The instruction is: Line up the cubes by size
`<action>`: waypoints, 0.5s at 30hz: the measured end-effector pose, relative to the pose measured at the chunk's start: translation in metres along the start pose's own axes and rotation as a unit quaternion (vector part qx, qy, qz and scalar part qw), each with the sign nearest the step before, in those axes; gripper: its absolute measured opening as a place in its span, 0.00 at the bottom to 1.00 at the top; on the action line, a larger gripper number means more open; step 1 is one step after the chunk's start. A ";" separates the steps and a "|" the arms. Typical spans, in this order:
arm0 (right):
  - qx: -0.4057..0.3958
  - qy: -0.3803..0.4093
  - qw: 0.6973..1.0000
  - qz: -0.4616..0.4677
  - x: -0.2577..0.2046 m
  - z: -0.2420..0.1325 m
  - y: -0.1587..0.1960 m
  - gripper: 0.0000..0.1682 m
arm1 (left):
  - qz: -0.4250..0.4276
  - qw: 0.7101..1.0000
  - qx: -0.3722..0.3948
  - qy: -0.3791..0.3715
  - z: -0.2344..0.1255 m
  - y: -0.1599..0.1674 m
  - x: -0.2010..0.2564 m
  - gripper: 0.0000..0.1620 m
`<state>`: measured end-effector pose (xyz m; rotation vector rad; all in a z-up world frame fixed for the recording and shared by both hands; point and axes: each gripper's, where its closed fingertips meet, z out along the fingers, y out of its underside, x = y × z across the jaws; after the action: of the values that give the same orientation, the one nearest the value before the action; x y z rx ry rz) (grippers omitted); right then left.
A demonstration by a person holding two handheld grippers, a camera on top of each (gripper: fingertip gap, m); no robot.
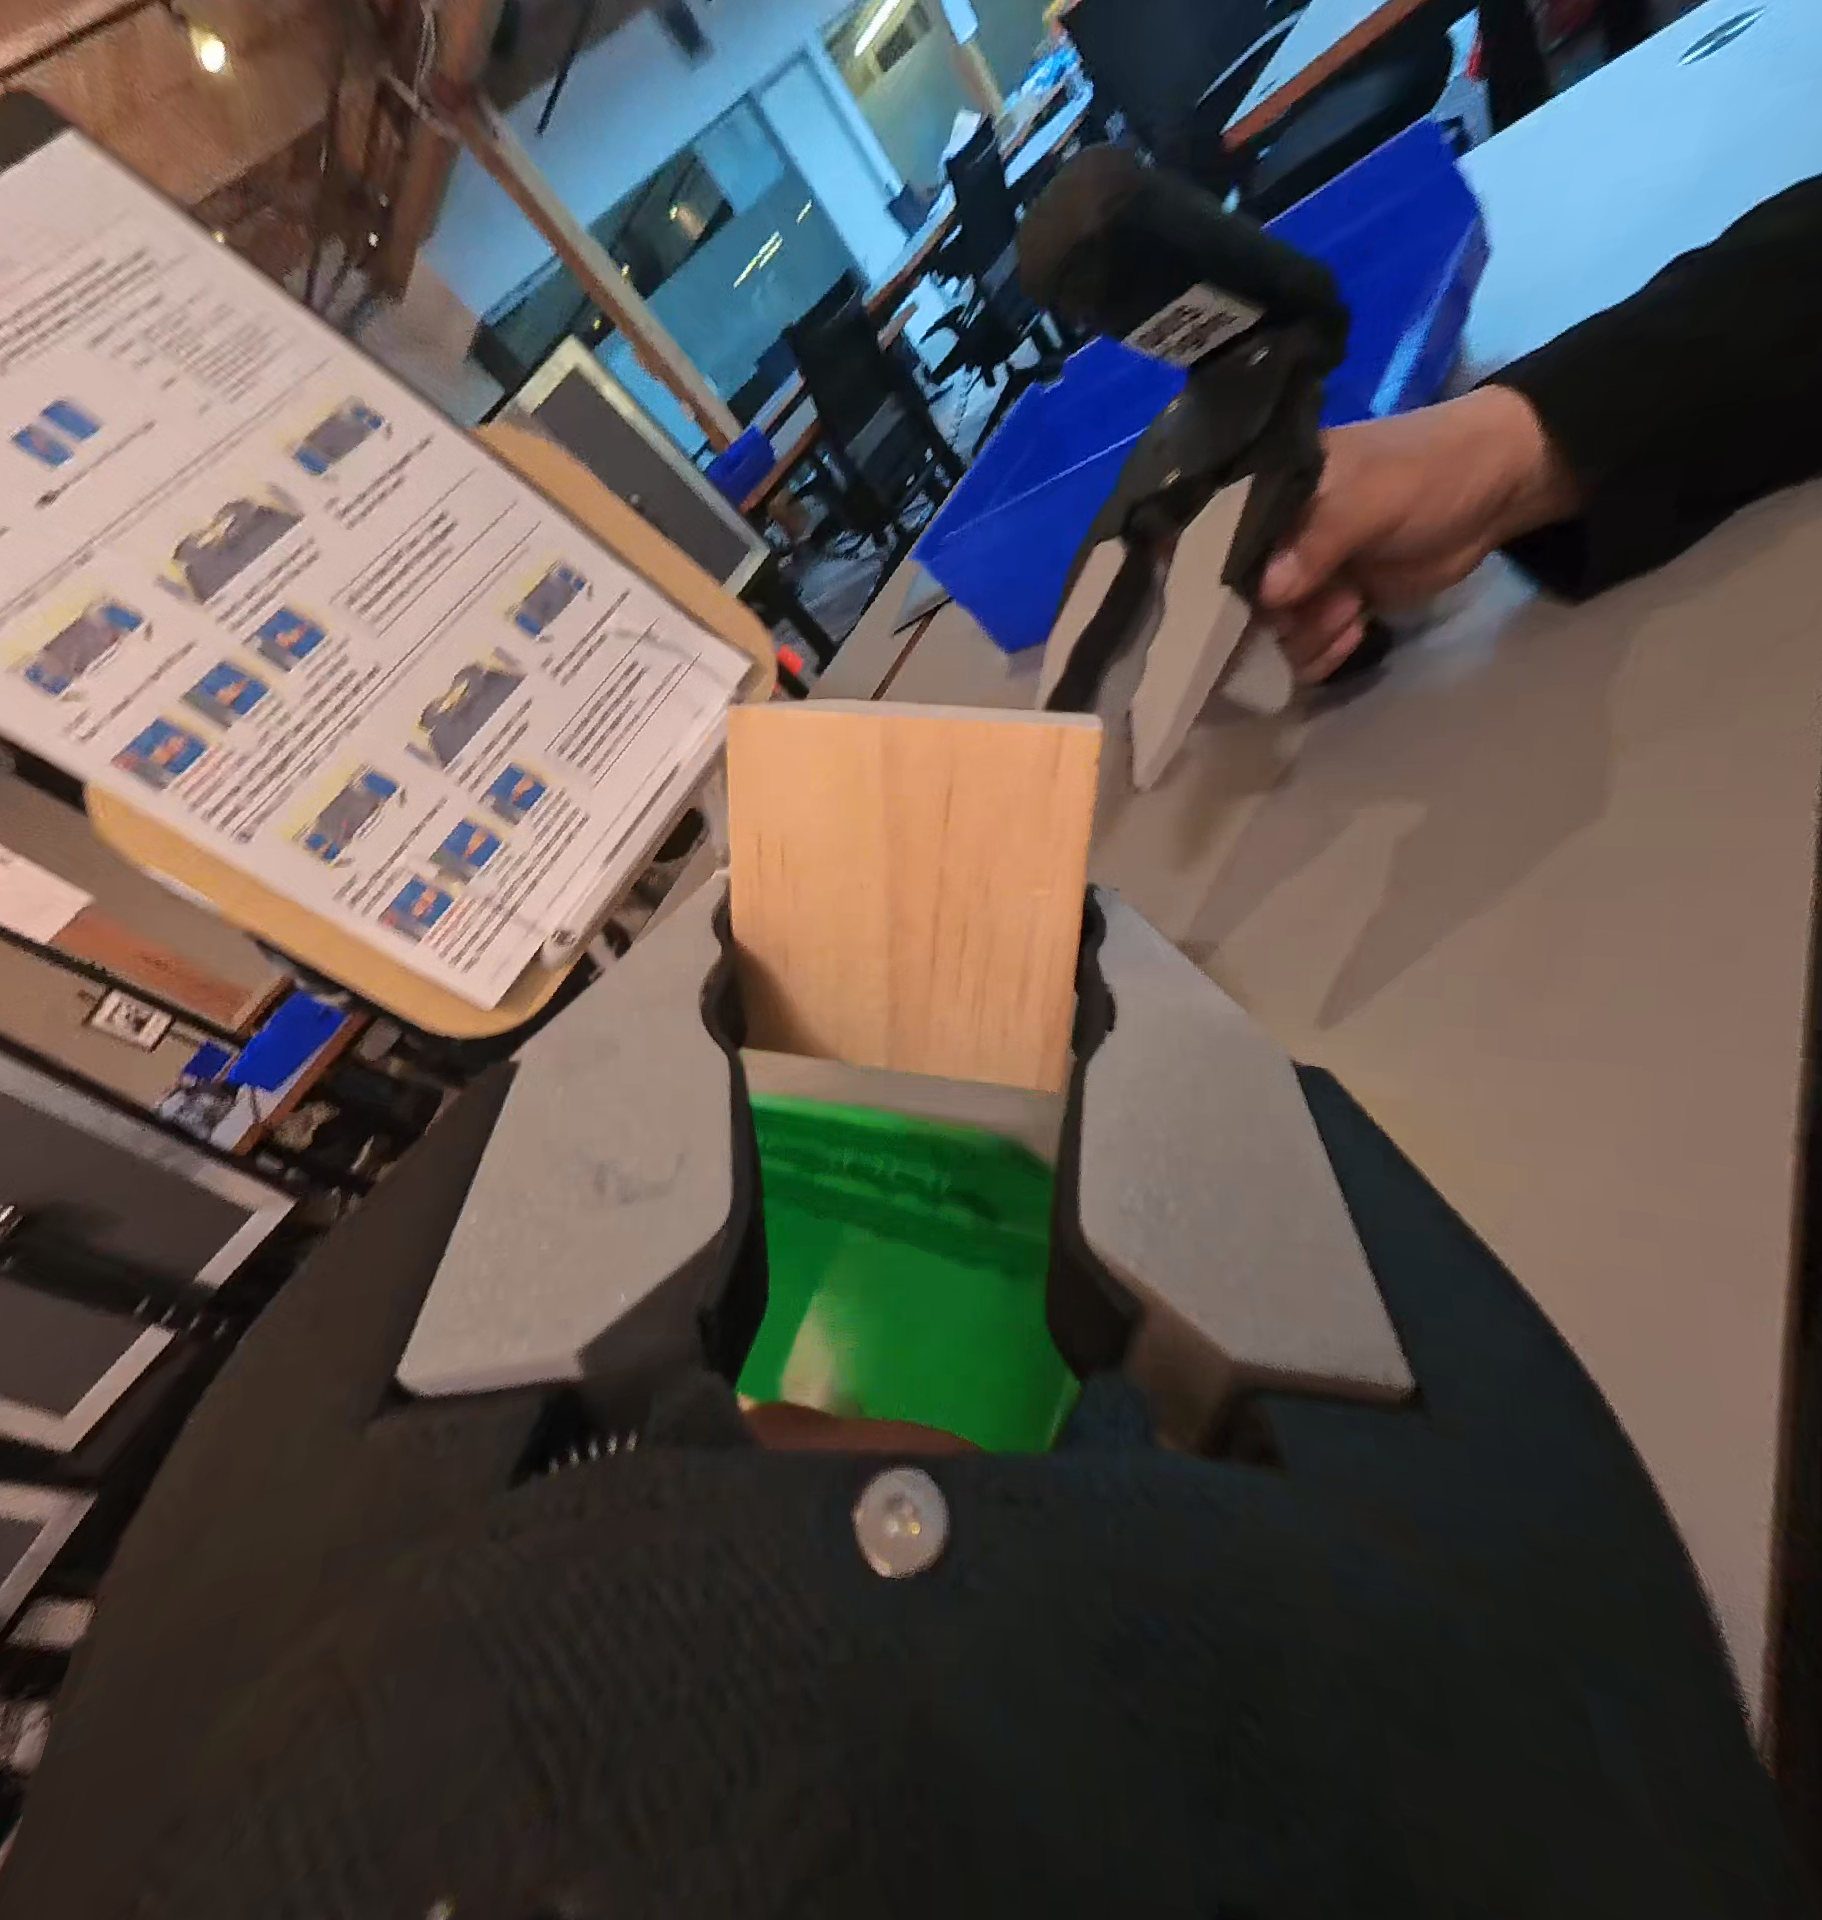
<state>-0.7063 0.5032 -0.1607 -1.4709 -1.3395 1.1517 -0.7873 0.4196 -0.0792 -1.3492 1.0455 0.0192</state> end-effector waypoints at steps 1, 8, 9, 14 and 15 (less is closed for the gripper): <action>0.006 -0.014 1.000 0.003 -0.004 -0.001 -0.002 0.33 | 0.001 1.000 0.011 0.007 0.007 -0.005 0.008 0.38; 0.042 -0.138 0.988 0.049 -0.037 -0.007 -0.014 0.37 | 0.027 0.998 0.038 0.035 0.039 -0.016 0.037 0.38; 0.046 -0.148 0.986 0.055 -0.039 -0.008 -0.016 0.37 | 0.032 0.998 0.041 0.033 0.040 -0.018 0.038 0.38; 0.058 -0.153 0.985 0.063 -0.039 -0.009 -0.019 0.37 | 0.036 0.997 0.054 0.042 0.039 -0.017 0.041 0.38; 0.058 -0.153 0.984 0.065 -0.039 -0.009 -0.019 0.37 | 0.035 0.997 0.054 0.041 0.039 -0.015 0.041 0.38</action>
<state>-0.7026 0.4663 -0.1363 -1.3508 -1.3667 1.5641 -0.7320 0.4243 -0.0979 -1.2226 1.1463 -0.0396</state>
